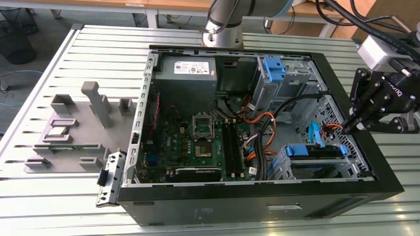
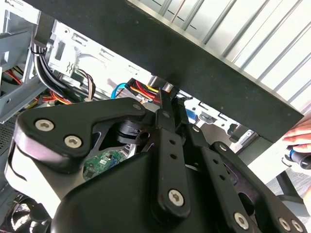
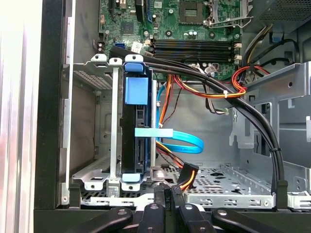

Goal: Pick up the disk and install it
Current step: 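Insert the second disk wire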

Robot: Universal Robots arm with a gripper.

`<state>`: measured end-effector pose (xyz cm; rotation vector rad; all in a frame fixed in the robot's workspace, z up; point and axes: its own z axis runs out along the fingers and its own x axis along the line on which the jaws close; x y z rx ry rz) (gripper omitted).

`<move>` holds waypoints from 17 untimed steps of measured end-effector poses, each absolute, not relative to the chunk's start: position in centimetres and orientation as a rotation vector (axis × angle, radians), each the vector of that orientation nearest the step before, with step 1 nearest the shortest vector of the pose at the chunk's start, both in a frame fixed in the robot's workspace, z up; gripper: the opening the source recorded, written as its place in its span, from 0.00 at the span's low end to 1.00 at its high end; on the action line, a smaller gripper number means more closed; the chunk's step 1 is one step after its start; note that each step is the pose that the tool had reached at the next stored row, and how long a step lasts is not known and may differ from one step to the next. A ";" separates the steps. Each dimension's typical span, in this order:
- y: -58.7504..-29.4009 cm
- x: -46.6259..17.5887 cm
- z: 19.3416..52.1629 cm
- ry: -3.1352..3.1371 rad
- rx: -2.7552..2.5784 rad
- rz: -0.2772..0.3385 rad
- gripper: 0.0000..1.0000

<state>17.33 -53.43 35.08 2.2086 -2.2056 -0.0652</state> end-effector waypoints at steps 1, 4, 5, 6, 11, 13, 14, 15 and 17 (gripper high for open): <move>-53.4 17.3 35.1 -2.206 2.209 -0.065 0.18; -53.4 17.3 35.0 -2.206 2.209 -0.065 0.18; -53.4 17.3 35.0 -2.206 2.208 -0.065 0.18; -53.5 17.3 35.0 -2.206 2.209 -0.065 0.18; -53.5 17.3 34.8 -2.205 2.208 -0.065 0.18; -53.5 17.3 34.8 -2.205 2.208 -0.065 0.18; -53.5 17.3 34.8 -2.205 2.208 -0.065 0.18; -53.5 17.3 34.8 -2.205 2.208 -0.065 0.18; -53.5 17.3 34.8 -2.205 2.208 -0.064 0.18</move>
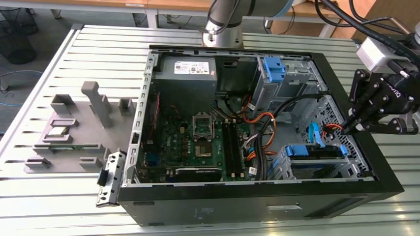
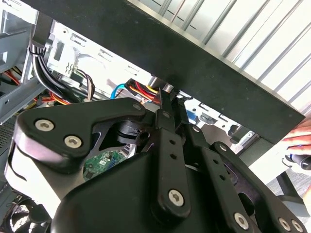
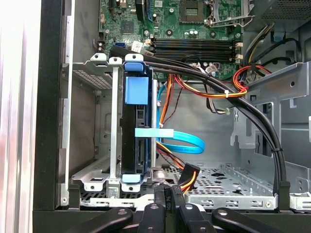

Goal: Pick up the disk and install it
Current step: 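Insert the second disk wire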

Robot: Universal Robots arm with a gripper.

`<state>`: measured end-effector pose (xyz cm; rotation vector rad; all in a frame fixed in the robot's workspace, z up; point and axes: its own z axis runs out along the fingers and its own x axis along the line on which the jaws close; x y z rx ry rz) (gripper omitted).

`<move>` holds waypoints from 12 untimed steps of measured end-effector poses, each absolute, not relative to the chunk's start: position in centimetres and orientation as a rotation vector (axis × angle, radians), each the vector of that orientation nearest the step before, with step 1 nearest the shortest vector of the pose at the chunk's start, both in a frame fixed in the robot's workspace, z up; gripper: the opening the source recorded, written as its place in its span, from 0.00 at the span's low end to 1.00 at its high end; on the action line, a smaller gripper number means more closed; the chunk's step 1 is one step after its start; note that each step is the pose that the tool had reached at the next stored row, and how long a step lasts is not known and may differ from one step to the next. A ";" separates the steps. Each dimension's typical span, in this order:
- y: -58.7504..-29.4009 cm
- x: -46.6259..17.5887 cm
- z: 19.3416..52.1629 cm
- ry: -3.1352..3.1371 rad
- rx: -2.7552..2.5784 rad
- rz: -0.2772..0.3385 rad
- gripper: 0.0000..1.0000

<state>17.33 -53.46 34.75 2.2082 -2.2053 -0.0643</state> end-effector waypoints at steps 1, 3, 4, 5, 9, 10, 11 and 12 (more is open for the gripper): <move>-53.5 17.3 34.8 -2.205 2.208 -0.064 0.18; -53.5 17.3 34.8 -2.205 2.208 -0.064 0.18; -53.5 17.3 34.8 -2.205 2.208 -0.064 0.18; -53.5 17.3 34.8 -2.205 2.208 -0.064 0.18; -53.5 17.3 34.8 -2.205 2.208 -0.063 0.17; -53.5 17.3 34.8 -2.205 2.208 -0.063 0.17; -53.5 17.3 34.8 -2.205 2.208 -0.063 0.17; -53.4 17.3 34.8 -2.205 2.208 -0.063 0.17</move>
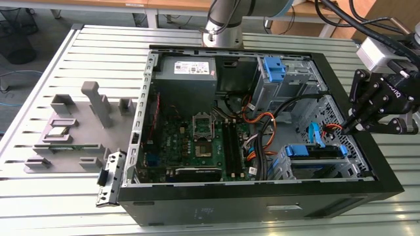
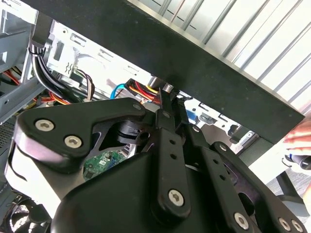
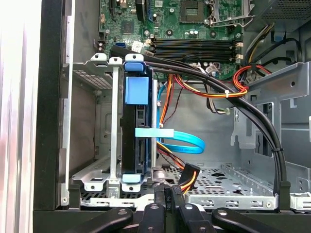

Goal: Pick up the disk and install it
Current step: 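Insert the second disk wire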

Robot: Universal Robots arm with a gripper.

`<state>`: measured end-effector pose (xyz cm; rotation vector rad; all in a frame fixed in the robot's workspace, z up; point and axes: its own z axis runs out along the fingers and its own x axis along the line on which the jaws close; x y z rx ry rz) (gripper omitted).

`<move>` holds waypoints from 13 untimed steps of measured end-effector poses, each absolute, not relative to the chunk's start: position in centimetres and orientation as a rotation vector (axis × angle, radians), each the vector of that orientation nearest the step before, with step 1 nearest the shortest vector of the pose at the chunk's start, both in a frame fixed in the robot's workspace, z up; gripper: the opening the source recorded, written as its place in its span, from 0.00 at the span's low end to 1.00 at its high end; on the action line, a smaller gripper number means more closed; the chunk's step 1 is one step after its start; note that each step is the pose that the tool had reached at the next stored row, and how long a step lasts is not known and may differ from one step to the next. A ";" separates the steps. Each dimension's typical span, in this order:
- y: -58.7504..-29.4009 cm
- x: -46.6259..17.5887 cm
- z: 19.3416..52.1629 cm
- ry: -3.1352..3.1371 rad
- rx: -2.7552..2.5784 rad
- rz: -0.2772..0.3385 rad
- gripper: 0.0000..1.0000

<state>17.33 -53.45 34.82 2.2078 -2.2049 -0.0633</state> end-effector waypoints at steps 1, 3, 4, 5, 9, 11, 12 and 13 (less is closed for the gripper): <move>-53.4 17.3 35.0 -2.206 2.209 -0.066 0.17; -53.5 17.3 35.6 -2.205 2.208 -0.063 0.17; -53.4 17.3 35.9 -2.205 2.208 -0.063 0.17; -53.5 17.3 36.1 -2.205 2.208 -0.063 0.17; -53.5 17.3 36.2 -2.205 2.208 -0.063 0.17; -53.5 17.0 36.2 -2.206 2.209 -0.064 0.17; -53.6 16.8 36.1 -2.206 2.209 -0.066 0.17; -53.6 16.6 36.1 -2.207 2.210 -0.067 0.17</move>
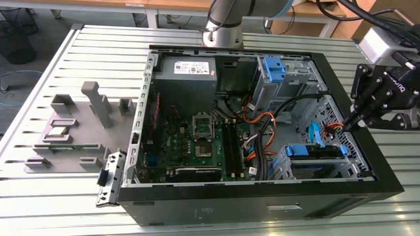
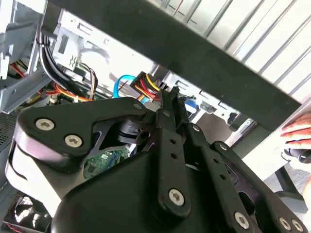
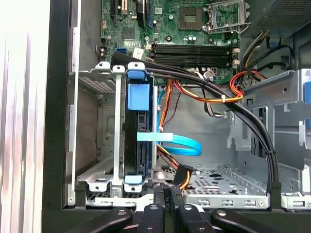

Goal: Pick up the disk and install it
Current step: 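Insert the second disk wire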

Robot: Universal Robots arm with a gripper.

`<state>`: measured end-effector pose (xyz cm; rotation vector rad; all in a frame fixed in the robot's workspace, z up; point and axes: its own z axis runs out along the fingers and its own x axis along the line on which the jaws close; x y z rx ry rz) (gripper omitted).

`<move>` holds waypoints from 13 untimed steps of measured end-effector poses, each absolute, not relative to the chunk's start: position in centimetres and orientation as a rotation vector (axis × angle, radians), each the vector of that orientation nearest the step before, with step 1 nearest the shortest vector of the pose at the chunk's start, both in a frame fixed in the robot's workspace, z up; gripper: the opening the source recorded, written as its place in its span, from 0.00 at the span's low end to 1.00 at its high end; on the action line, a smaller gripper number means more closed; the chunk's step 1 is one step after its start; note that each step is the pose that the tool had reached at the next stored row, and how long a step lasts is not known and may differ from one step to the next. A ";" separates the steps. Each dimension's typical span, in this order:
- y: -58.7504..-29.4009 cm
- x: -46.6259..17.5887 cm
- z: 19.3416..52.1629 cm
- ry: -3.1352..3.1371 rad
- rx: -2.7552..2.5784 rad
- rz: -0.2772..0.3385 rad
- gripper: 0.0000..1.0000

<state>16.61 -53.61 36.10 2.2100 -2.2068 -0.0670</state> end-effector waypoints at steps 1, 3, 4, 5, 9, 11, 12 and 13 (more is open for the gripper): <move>-53.7 16.4 36.1 -2.207 2.210 -0.068 0.17; -53.9 16.0 36.0 -2.209 2.213 -0.072 0.17; -54.0 15.9 36.0 -2.210 2.214 -0.075 0.17; -54.2 15.7 36.0 -2.212 2.216 -0.078 0.17; -54.8 15.3 36.0 -2.220 2.224 -0.095 0.17; -55.2 15.2 36.0 -2.223 2.227 -0.101 0.17; -55.4 15.1 36.0 -2.224 2.229 -0.105 0.17; -55.7 15.1 35.9 -2.227 2.232 -0.110 0.17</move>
